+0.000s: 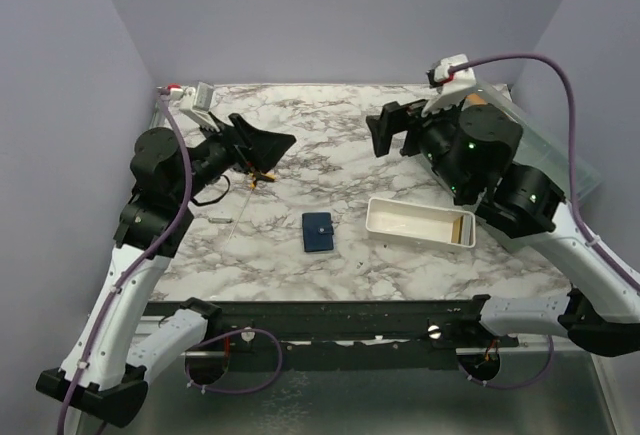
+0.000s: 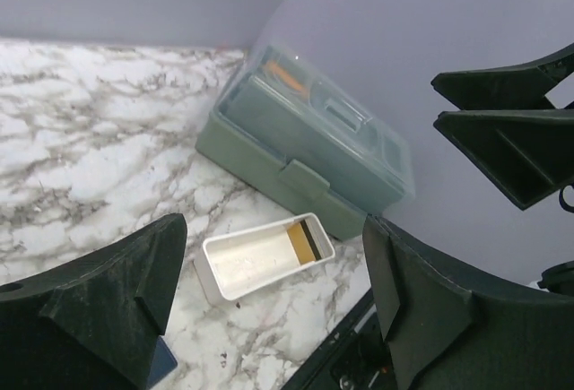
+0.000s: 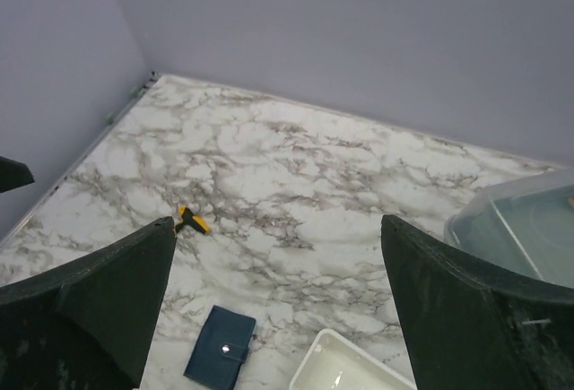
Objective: Put the credit cards into the card holder
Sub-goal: Reset both arms
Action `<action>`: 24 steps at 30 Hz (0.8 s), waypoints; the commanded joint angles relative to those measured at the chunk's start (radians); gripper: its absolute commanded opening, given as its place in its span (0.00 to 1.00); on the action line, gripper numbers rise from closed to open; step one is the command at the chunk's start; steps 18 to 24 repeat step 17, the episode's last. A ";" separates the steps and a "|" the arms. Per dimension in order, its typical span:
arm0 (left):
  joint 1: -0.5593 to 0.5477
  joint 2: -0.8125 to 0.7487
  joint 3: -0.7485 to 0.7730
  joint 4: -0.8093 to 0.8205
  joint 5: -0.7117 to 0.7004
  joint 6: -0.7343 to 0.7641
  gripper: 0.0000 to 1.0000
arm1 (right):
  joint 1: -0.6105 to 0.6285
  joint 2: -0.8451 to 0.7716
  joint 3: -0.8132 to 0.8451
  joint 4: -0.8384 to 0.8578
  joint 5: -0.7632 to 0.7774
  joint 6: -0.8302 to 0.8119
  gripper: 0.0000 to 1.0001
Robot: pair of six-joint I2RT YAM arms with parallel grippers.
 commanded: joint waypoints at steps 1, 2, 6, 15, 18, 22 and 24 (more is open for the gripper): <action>0.003 -0.054 0.084 -0.031 -0.105 0.088 0.87 | -0.001 -0.069 0.032 0.067 0.065 -0.124 1.00; 0.004 -0.065 0.096 -0.032 -0.124 0.098 0.88 | -0.001 -0.085 0.035 0.082 0.065 -0.135 1.00; 0.003 -0.107 0.134 -0.031 -0.184 0.130 0.90 | -0.001 -0.138 0.037 0.146 0.043 -0.164 1.00; 0.003 -0.153 0.174 -0.031 -0.240 0.173 0.93 | -0.001 -0.178 0.047 0.166 0.013 -0.175 1.00; 0.003 -0.153 0.174 -0.032 -0.239 0.175 0.94 | -0.001 -0.204 0.023 0.188 -0.027 -0.179 1.00; 0.003 -0.153 0.174 -0.032 -0.239 0.175 0.94 | -0.001 -0.204 0.023 0.188 -0.027 -0.179 1.00; 0.003 -0.153 0.174 -0.032 -0.239 0.175 0.94 | -0.001 -0.204 0.023 0.188 -0.027 -0.179 1.00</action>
